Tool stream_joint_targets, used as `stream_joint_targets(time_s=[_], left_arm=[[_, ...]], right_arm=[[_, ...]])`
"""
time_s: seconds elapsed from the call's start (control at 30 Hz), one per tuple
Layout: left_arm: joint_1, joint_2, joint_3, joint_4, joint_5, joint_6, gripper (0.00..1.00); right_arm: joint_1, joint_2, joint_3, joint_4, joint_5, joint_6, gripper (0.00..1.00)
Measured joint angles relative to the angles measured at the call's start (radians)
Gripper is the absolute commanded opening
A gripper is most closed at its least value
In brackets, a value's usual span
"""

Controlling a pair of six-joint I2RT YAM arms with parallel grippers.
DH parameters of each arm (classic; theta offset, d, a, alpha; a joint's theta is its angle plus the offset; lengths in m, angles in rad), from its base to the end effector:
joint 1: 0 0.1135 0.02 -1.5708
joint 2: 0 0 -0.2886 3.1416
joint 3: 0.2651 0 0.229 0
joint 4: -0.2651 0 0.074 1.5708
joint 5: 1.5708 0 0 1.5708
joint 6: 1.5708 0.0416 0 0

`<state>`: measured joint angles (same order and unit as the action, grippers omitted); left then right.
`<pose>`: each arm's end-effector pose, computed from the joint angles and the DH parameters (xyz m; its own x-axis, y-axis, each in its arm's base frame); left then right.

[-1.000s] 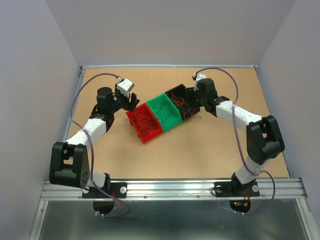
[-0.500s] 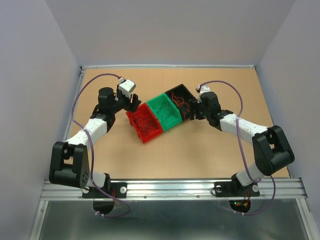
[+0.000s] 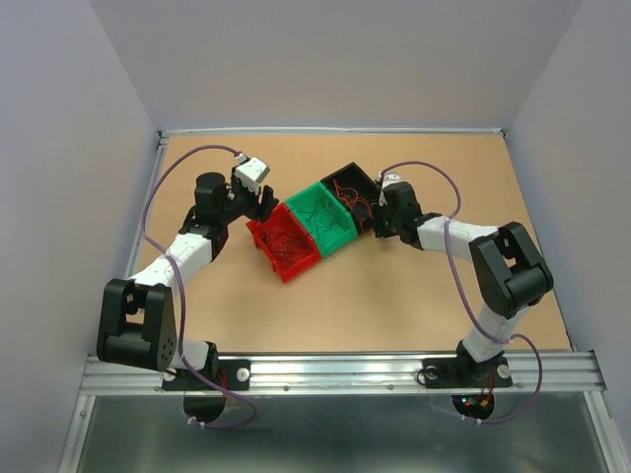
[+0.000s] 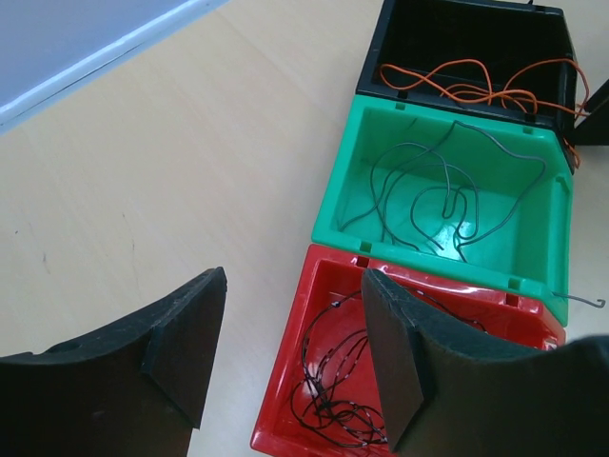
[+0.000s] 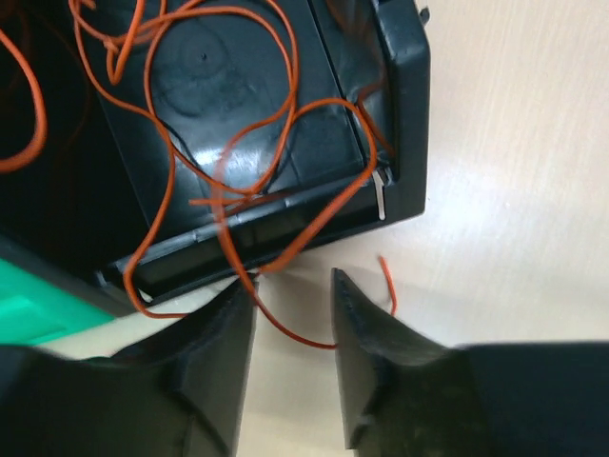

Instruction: Untangle the cables

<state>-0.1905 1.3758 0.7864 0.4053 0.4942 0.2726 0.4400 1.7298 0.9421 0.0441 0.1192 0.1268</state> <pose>0.2809 -0.0743 0.3034 -0.0049 0.2423 -0.9702 0.6499 0.7381 0.1811 0.3179 0.1442 0.2061 -0.6510 -0.1677 -0.7403 -0.2635 0.9646 0.0132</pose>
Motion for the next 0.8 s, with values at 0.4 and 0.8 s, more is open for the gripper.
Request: stream_joint_targets(time_s=[0.4, 0.8], left_arm=[[-0.005, 0.013, 0.008, -0.006, -0.004, 0.008, 0.7], [-0.006, 0.03, 0.02, -0.011, -0.018, 0.014, 0.7]], right_arm=[[0.0, -0.002, 0.03, 0.04, -0.045, -0.026, 0.02], [0.0, 0.012, 0.196, 0.05, -0.064, -0.049, 0.01]])
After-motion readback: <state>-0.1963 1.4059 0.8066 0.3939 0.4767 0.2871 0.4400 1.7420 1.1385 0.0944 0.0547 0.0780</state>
